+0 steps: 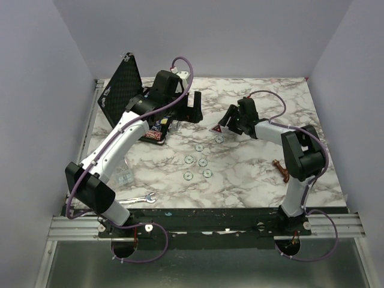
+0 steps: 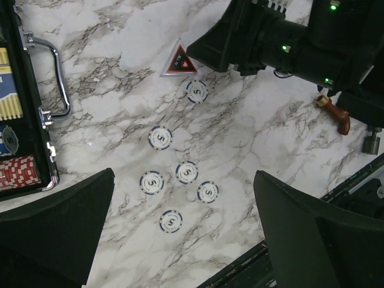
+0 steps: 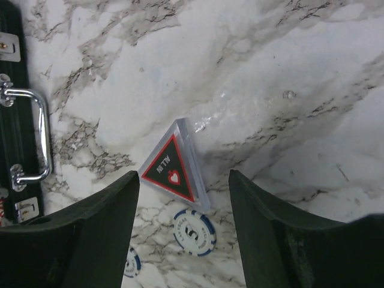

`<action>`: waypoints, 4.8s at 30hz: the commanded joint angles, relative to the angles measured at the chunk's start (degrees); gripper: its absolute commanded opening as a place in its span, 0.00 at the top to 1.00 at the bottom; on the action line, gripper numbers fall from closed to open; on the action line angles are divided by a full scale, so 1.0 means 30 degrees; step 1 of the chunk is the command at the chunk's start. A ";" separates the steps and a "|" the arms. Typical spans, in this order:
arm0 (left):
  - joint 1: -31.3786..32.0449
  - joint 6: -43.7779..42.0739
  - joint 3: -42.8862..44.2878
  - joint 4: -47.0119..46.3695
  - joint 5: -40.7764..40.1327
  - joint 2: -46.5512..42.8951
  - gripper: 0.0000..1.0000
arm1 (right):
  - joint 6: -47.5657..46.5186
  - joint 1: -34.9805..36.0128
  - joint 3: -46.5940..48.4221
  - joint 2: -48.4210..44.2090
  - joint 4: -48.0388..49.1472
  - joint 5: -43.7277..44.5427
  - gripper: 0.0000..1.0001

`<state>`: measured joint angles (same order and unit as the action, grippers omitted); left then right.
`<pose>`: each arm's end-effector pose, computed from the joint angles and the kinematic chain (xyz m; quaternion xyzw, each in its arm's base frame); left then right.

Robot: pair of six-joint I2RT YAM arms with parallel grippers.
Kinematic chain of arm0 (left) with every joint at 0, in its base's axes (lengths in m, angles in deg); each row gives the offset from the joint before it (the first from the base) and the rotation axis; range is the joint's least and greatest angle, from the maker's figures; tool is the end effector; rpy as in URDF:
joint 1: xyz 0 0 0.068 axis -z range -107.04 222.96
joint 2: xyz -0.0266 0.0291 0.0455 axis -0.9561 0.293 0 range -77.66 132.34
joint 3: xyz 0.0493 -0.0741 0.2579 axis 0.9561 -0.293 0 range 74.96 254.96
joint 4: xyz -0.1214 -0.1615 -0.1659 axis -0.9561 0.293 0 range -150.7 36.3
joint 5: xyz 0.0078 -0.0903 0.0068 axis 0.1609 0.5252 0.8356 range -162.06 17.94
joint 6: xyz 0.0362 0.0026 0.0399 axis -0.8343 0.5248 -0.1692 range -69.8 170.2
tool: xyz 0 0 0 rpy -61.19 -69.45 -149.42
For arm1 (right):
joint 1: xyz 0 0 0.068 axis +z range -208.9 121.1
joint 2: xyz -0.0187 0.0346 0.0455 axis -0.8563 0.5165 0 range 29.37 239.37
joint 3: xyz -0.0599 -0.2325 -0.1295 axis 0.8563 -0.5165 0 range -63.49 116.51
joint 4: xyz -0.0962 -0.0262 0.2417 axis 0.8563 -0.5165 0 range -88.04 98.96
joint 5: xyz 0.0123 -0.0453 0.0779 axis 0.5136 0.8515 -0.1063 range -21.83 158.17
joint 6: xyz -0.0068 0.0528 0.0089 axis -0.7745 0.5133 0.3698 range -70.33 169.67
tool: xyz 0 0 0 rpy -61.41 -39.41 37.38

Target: Pack up texas hold em set

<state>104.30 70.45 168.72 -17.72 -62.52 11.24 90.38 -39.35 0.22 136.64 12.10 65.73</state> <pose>0.2871 -0.1818 0.3906 0.1229 0.8884 -0.2570 0.3600 0.3770 0.1355 0.1691 0.1579 0.8938 0.2272 0.3529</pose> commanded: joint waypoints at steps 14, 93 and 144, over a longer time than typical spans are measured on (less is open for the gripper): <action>0.0339 0.0033 -0.0130 0.0350 0.0030 -0.0245 0.02 | -0.1625 0.1835 0.4969 0.4615 -0.3281 0.4571 0.50; 0.1121 0.0376 -0.1429 -0.0743 -0.0533 0.1501 0.02 | 0.0021 0.4119 -1.0455 -0.7154 0.4762 -0.9415 0.33; 0.8661 -0.3202 0.1000 0.2401 -0.4742 1.0483 0.16 | 0.0520 0.4095 -0.8765 -2.9019 -1.1457 0.9666 0.24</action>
<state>130.20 61.93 170.11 -11.23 -77.39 41.10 91.65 -27.05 -26.69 49.62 -21.15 93.42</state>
